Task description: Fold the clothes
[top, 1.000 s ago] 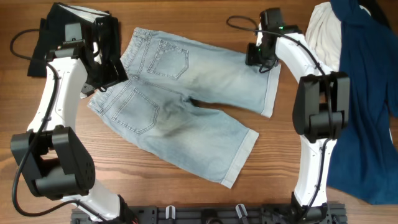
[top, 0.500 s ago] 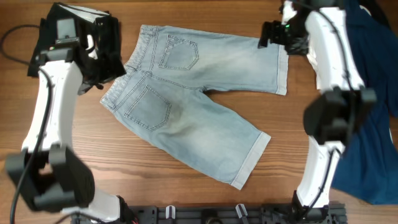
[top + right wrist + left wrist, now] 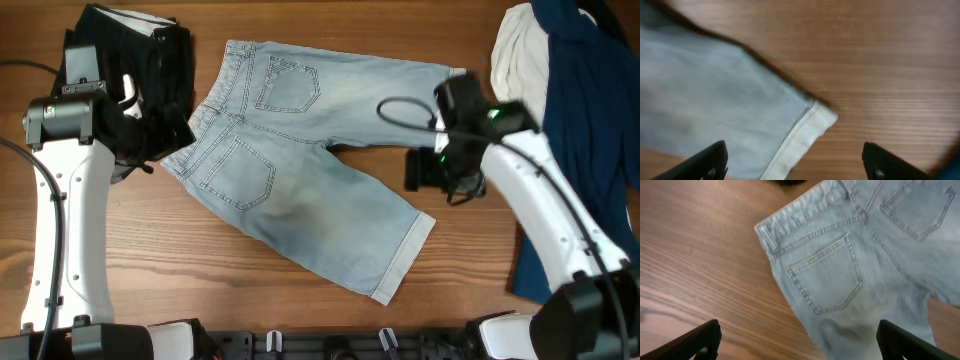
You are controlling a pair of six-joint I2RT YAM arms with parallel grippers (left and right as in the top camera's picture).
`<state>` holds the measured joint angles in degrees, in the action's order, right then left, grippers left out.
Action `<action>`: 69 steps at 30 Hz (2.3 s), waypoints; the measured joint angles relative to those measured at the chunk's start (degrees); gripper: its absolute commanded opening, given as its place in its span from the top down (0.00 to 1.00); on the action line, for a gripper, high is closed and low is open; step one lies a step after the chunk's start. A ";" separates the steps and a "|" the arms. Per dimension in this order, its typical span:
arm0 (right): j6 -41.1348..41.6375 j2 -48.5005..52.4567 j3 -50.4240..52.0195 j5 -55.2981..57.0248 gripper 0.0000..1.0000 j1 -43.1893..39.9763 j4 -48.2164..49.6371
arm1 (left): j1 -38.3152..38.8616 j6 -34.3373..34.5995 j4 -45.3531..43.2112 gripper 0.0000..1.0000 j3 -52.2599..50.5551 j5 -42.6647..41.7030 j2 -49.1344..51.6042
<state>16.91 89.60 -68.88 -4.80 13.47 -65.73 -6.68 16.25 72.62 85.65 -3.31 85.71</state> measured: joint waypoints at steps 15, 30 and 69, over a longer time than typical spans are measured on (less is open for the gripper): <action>4.44 0.37 25.68 -5.27 0.96 -3.04 26.10 | 0.00 0.42 -2.38 0.00 -3.23 0.24 2.95; -5.01 0.11 8.33 -9.11 0.06 -22.21 10.75 | 0.00 0.42 -2.29 0.01 -7.50 0.26 2.99; 33.88 -14.29 31.52 -3.08 0.31 1.64 5.18 | 1.18 34.03 -47.39 0.96 -35.21 -5.79 13.07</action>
<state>50.78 75.31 -37.36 -7.88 15.11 -60.55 -5.50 50.28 25.23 50.43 -9.10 98.78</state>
